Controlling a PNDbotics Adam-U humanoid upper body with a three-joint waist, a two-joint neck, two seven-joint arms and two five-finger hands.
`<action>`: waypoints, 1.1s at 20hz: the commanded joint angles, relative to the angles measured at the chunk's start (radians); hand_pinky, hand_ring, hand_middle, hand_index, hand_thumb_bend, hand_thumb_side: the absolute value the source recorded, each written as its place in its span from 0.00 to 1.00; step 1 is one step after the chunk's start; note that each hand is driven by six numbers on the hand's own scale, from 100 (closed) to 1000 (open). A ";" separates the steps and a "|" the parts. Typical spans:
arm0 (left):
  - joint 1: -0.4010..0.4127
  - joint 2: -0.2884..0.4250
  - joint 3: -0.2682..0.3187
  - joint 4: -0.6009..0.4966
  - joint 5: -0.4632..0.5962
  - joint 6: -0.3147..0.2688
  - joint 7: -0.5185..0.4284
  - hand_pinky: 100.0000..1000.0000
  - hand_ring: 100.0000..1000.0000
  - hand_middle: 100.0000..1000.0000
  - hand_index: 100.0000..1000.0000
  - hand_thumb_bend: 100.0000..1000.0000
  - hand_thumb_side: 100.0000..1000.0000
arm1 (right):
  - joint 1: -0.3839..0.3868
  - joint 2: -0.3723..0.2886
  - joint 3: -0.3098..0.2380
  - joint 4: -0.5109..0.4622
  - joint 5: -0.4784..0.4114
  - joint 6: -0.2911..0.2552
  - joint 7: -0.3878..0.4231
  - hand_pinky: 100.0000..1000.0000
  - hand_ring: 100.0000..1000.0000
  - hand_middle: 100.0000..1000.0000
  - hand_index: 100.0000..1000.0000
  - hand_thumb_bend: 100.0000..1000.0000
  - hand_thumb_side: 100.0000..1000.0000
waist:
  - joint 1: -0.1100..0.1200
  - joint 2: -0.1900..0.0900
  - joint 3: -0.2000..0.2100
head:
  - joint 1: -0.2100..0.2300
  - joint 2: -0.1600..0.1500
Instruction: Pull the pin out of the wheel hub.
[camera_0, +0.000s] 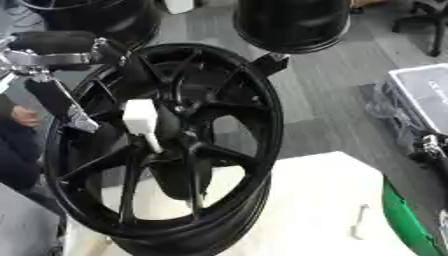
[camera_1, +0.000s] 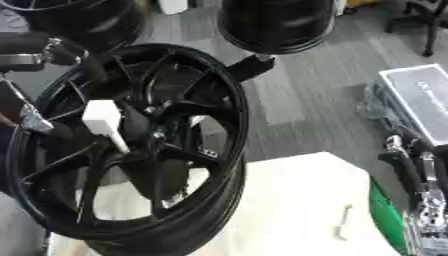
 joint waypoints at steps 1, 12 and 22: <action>-0.023 0.014 -0.005 0.009 -0.025 -0.308 -0.289 0.70 0.63 0.71 0.82 0.58 0.31 | -0.009 -0.022 0.002 -0.009 0.001 -0.002 0.003 0.65 0.49 0.52 0.73 0.00 0.70 | -0.003 -0.022 -0.002 | 0.004 -0.002; -0.024 -0.012 -0.037 0.047 -0.069 -0.343 -0.289 0.67 0.56 0.63 0.77 0.53 0.31 | -0.014 -0.023 0.006 -0.010 -0.003 -0.002 0.006 0.65 0.49 0.52 0.73 0.00 0.70 | 0.001 -0.024 -0.009 | 0.009 -0.002; -0.030 -0.030 -0.042 0.061 -0.061 -0.342 -0.289 0.61 0.46 0.51 0.68 0.45 0.30 | -0.016 -0.023 0.006 -0.010 -0.005 -0.002 0.006 0.65 0.49 0.52 0.73 0.00 0.70 | 0.000 -0.024 -0.012 | 0.015 -0.002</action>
